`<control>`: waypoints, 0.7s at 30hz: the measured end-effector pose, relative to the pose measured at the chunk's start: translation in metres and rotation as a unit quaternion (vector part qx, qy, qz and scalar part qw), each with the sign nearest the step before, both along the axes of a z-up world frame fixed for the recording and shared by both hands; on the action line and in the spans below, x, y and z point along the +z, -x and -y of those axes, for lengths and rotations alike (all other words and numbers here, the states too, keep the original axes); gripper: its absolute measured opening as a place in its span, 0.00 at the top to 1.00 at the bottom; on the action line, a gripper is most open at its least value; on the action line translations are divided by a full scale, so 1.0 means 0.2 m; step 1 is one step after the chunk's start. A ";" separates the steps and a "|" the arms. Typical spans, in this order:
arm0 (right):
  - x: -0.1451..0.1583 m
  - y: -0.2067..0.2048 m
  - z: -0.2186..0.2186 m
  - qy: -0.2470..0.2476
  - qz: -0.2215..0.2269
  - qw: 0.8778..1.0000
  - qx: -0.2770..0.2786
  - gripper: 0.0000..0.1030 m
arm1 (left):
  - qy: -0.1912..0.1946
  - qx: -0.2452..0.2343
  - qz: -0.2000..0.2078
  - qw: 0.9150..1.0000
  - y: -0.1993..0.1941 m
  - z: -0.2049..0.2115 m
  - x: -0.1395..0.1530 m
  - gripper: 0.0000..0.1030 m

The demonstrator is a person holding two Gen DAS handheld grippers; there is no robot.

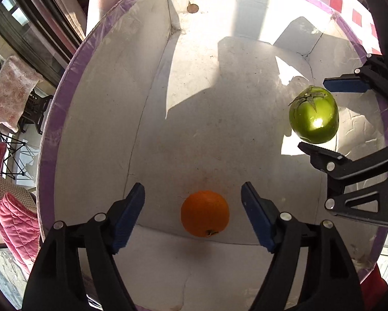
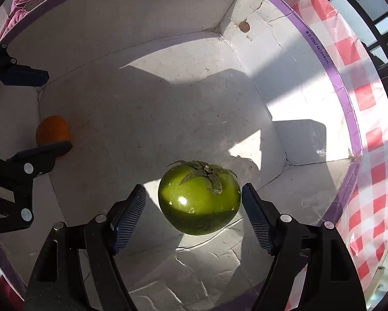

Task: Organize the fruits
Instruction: 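Carry the orange and green tomato into the white box and release both, then grasp the yellow pear with the right gripper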

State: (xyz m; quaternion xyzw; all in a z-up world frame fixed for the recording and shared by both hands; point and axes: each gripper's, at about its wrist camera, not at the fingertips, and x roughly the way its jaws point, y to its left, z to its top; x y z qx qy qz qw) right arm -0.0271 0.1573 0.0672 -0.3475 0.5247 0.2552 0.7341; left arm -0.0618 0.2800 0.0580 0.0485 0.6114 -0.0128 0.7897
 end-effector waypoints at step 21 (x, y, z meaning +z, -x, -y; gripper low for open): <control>0.12 0.08 1.80 -0.326 0.292 0.803 -0.404 0.15 | 0.175 -0.102 0.397 0.895 0.29 1.10 0.56 0.02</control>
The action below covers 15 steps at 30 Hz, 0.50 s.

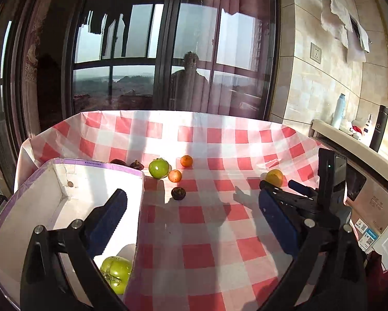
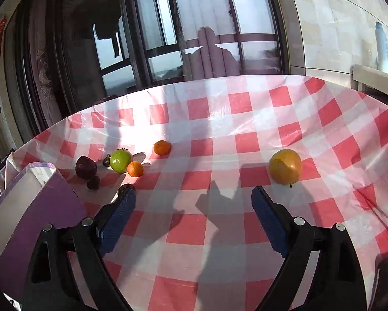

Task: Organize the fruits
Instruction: 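Grasp the yellow pear with the right gripper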

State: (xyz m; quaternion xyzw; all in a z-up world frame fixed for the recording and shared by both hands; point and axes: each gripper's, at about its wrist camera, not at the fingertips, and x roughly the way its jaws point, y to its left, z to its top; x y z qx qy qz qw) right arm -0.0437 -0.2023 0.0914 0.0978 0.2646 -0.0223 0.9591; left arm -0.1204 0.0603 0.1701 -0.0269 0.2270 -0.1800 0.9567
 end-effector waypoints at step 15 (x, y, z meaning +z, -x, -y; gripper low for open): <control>-0.38 -0.37 0.47 0.021 -0.155 0.980 -0.121 0.16 | -0.010 0.093 -0.204 0.975 -0.67 0.27 -0.78 0.02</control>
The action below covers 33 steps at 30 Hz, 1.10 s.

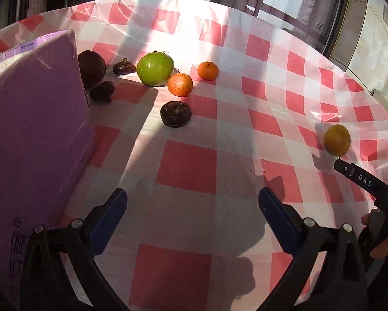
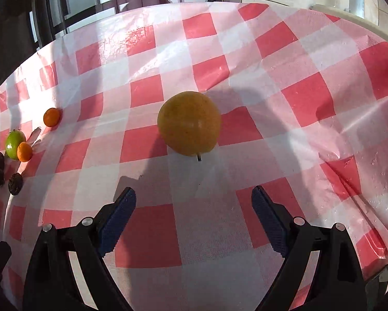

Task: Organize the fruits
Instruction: 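Grasp the yellow pear with the right gripper, then grasp the dark persimmon with the left gripper while the right gripper holds the pear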

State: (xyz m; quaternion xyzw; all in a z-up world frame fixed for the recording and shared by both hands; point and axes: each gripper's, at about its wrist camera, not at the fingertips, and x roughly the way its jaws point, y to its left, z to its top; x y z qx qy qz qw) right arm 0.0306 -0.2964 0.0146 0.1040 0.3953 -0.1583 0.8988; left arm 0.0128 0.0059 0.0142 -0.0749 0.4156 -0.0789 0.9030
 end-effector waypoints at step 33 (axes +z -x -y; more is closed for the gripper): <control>-0.02 -0.26 0.12 -0.010 -0.034 0.999 -0.019 0.37 | -0.108 0.027 -0.028 0.993 -0.63 0.21 -0.02 0.17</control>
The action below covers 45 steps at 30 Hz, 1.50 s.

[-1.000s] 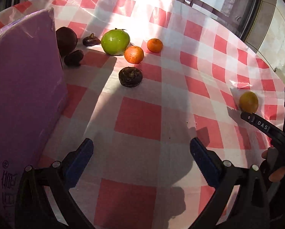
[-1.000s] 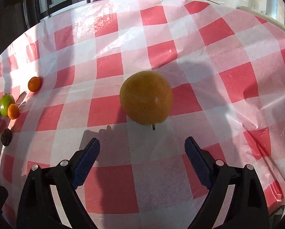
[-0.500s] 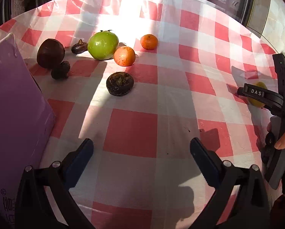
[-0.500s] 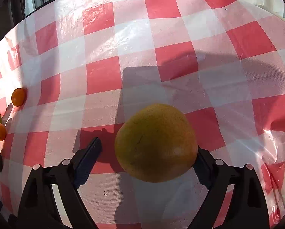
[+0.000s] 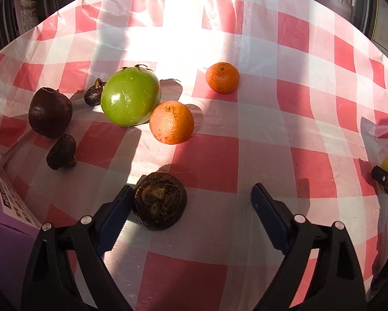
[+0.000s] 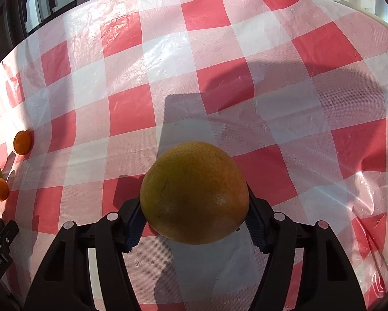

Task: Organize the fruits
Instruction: 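Grasp the dark persimmon with the left gripper while the right gripper holds the pear, then carry the pear and persimmon into the white box and release both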

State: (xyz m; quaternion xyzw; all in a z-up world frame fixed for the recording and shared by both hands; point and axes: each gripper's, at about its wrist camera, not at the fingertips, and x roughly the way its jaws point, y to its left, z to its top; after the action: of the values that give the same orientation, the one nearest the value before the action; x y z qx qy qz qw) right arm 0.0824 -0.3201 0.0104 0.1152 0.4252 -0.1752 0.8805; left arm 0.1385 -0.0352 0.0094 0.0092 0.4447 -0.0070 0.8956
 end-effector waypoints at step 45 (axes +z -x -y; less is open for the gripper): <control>0.06 0.37 -0.36 -0.122 0.054 0.984 0.119 0.38 | 0.167 -0.029 0.081 0.982 1.09 -0.48 0.31 0.63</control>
State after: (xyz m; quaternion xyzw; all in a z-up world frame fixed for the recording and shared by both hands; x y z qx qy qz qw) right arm 0.0075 -0.2486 0.0221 0.1796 0.4063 -0.0090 0.8959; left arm -0.0791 0.0600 0.0712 -0.1265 0.3627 -0.1065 0.9171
